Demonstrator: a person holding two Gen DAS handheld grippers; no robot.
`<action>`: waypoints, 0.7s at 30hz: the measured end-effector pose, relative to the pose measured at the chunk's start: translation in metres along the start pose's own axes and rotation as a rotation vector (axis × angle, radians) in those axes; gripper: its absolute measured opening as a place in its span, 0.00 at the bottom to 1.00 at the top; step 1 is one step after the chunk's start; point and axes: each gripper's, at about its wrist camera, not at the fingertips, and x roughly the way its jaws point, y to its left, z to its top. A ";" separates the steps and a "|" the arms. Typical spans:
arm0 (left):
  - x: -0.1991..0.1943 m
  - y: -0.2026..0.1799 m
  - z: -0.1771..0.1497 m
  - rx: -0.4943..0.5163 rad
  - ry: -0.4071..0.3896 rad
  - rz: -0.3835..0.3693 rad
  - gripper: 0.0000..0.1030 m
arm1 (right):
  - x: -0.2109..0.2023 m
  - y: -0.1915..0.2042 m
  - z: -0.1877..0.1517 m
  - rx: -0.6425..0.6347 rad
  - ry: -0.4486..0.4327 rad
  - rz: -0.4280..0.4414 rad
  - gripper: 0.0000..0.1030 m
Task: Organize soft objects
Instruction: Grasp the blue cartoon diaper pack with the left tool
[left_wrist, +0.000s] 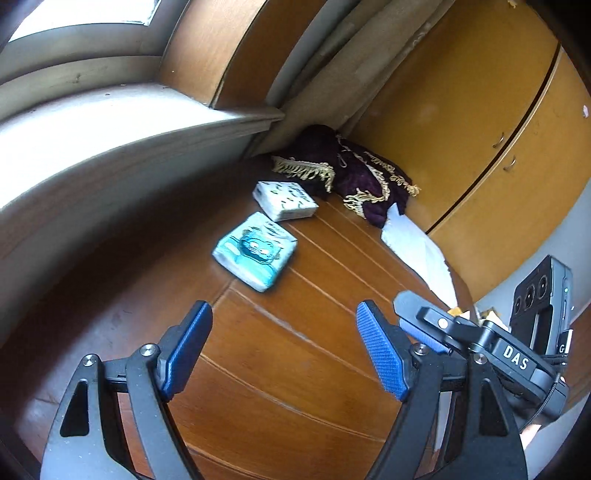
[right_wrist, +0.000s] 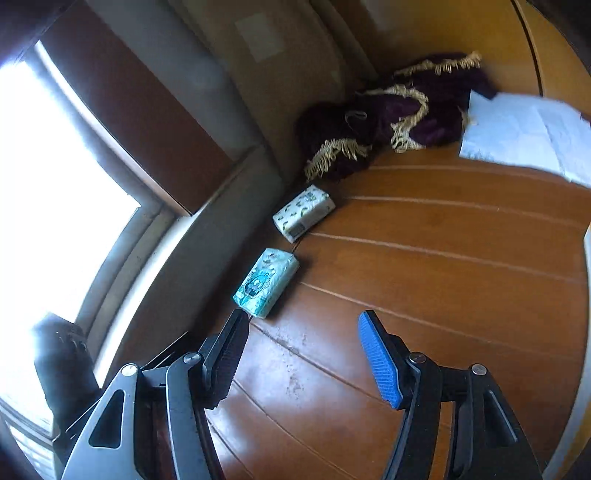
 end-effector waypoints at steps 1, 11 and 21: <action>0.000 0.002 0.001 0.001 -0.001 0.014 0.78 | 0.004 -0.005 -0.001 0.023 0.015 0.007 0.63; 0.042 -0.004 0.036 0.171 0.023 0.173 0.78 | 0.018 -0.019 -0.007 0.063 0.037 -0.055 0.63; 0.099 -0.015 0.039 0.298 0.147 0.253 0.63 | 0.015 -0.022 -0.008 0.073 0.023 -0.057 0.63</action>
